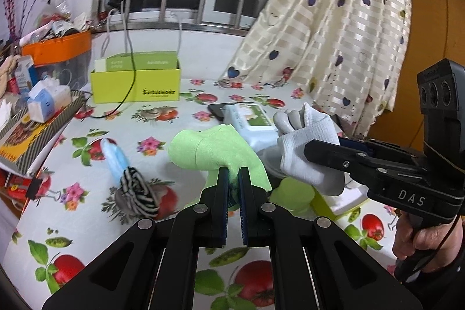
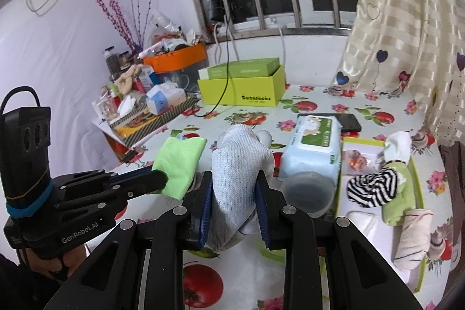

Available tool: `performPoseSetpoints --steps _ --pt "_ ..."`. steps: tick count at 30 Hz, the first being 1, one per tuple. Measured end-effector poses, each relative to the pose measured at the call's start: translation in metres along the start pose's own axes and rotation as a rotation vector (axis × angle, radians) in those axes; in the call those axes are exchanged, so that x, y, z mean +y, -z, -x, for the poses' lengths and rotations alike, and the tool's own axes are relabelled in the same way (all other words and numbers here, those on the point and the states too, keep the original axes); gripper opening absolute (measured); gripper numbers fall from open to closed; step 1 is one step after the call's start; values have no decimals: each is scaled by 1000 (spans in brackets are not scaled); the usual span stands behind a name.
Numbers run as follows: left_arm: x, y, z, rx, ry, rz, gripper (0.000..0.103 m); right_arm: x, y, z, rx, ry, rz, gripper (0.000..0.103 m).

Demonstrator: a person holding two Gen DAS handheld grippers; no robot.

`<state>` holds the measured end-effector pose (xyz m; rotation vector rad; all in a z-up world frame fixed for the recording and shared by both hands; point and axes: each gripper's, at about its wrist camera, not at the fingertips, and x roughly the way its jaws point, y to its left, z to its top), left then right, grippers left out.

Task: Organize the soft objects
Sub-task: 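Carry the green glove and grey sock toward the tray with both tools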

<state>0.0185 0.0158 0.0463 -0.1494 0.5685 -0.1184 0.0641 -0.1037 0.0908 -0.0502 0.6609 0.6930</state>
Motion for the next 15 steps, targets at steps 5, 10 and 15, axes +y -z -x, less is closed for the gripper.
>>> performPoseSetpoints --steps 5,10,15 --pt "-15 -5 -4 2 23 -24 7 -9 3 11 -18 19 -13 26" --pt "-30 -10 -9 4 49 -47 7 -23 6 21 -28 44 -34 26" --pt "-47 -14 -14 8 75 -72 7 -42 12 33 -38 79 -62 26"
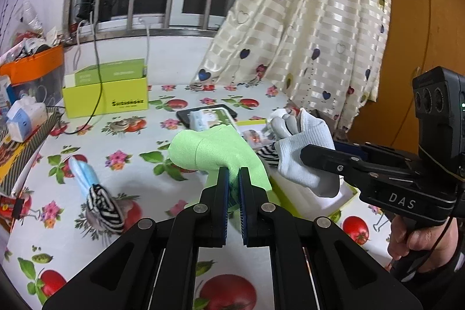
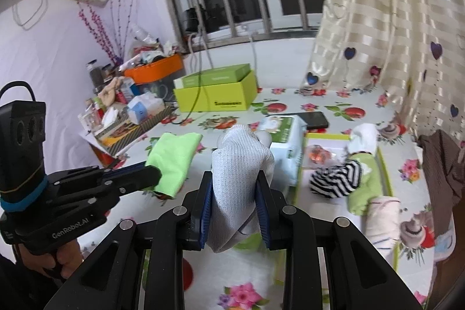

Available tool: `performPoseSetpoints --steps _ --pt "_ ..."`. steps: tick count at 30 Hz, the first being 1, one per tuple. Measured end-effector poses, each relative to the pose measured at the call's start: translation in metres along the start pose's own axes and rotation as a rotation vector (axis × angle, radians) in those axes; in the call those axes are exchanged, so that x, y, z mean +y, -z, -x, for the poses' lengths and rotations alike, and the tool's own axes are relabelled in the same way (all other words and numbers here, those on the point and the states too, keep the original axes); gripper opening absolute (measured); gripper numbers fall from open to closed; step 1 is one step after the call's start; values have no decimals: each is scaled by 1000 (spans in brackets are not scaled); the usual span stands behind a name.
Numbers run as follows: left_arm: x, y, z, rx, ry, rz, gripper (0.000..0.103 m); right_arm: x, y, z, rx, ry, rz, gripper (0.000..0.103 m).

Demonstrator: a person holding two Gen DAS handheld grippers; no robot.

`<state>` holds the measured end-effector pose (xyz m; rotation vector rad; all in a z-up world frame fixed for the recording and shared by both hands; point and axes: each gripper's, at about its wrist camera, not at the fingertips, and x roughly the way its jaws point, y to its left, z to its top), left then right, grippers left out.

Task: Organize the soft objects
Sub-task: 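Carry the green glove and grey sock toward the tray with both tools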

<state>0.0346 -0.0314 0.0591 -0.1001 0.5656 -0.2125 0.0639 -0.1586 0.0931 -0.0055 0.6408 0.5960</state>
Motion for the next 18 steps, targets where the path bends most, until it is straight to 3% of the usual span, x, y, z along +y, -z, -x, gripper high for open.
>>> performPoseSetpoints --steps 18 --pt "-57 -11 -31 38 82 -88 7 -72 10 41 -47 109 -101 26"
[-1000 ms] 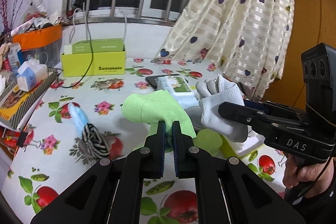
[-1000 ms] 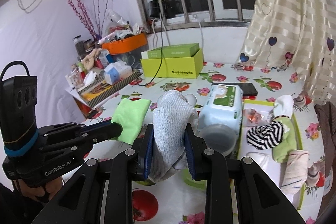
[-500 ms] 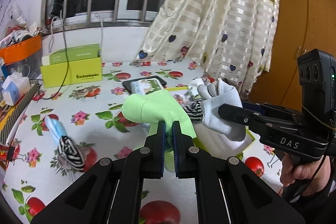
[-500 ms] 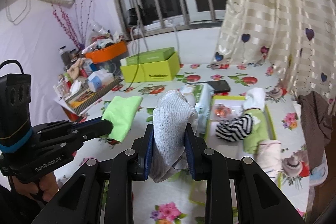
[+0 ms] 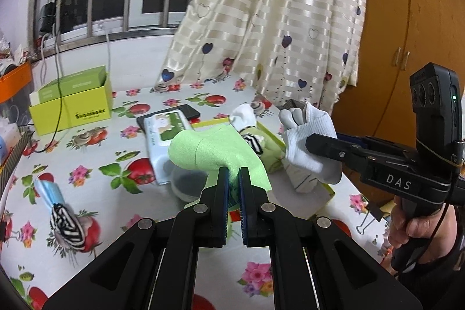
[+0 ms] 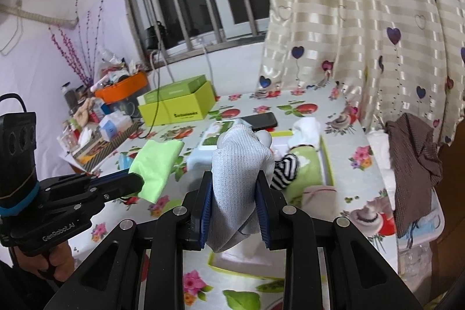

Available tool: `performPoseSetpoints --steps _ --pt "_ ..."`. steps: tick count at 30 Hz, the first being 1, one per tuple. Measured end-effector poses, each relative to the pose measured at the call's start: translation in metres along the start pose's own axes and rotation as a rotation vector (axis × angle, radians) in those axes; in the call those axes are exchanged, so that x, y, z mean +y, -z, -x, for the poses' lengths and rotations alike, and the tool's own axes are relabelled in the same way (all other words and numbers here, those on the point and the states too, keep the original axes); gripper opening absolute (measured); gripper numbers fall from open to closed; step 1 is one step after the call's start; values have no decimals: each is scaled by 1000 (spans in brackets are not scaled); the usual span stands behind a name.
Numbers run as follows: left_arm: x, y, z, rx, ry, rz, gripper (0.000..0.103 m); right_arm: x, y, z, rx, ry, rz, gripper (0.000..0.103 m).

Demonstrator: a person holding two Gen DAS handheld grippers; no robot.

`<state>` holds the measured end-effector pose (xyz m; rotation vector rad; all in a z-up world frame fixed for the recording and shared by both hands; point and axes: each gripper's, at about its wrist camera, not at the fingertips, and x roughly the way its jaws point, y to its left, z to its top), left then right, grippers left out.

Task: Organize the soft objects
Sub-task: 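Carry the green glove and grey sock toward the tray with both tools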

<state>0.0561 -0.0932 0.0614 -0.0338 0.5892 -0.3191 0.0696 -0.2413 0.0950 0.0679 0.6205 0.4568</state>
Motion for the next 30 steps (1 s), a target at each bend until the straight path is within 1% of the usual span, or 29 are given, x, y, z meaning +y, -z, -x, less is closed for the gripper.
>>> performPoseSetpoints --steps 6,12,19,25,30 --pt "-14 -2 -13 21 24 -23 7 -16 6 -1 15 13 -20 26" --pt "-21 -2 -24 44 34 -34 7 -27 17 -12 57 13 -34 26" --pt "-26 -1 -37 67 40 -41 7 -35 35 -32 137 0 -41 26" --pt "-30 -2 -48 83 45 -46 7 -46 50 -50 222 23 -45 26" --pt "-33 -3 -58 99 49 -52 7 -47 58 -58 269 22 -25 27"
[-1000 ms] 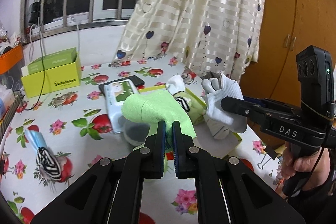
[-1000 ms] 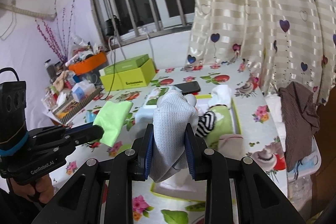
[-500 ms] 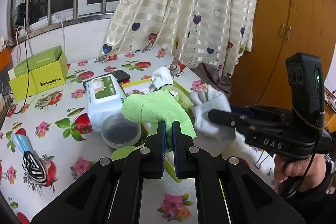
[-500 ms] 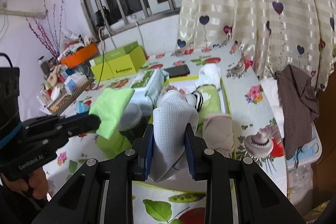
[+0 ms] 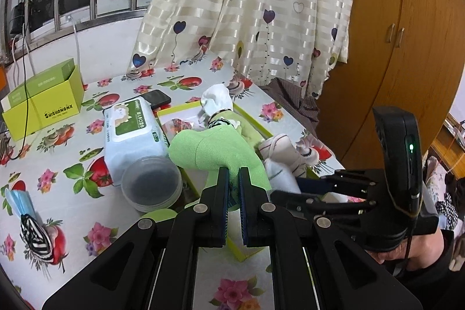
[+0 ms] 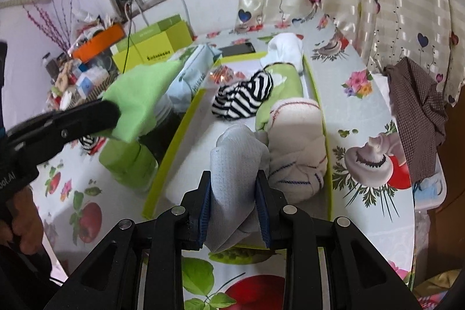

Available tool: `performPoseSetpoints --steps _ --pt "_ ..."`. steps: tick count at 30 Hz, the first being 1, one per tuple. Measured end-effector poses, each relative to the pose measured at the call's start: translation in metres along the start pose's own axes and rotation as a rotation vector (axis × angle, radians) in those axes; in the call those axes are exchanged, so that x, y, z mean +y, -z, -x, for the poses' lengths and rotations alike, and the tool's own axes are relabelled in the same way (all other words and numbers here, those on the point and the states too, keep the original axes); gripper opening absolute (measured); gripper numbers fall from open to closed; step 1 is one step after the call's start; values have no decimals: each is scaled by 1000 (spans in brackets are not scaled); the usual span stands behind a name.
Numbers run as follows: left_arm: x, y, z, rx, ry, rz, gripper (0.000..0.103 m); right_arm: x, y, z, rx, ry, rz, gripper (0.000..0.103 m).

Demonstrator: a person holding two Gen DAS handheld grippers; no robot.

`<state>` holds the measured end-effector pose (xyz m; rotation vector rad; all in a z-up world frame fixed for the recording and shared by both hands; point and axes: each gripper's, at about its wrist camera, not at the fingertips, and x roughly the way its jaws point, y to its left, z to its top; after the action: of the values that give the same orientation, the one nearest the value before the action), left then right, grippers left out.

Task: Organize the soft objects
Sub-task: 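Carry the green glove and grey sock toward the tray with both tools, then lower the glove and grey sock into the tray and open both tools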

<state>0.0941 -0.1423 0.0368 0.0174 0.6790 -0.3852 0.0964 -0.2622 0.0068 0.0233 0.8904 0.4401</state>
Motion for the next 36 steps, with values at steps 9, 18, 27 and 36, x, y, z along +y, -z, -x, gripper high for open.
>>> performPoseSetpoints --steps 9,18,27,36 --pt "0 -6 -22 33 3 -2 7 2 -2 13 -44 2 32 41" --pt "3 -9 -55 84 4 4 7 -9 -8 23 -97 0 11 41" --pt "12 -5 -83 132 27 24 11 -11 -8 22 -98 -1 8 41" --pt "13 -5 -78 133 50 50 24 -12 -13 24 -110 8 7 41"
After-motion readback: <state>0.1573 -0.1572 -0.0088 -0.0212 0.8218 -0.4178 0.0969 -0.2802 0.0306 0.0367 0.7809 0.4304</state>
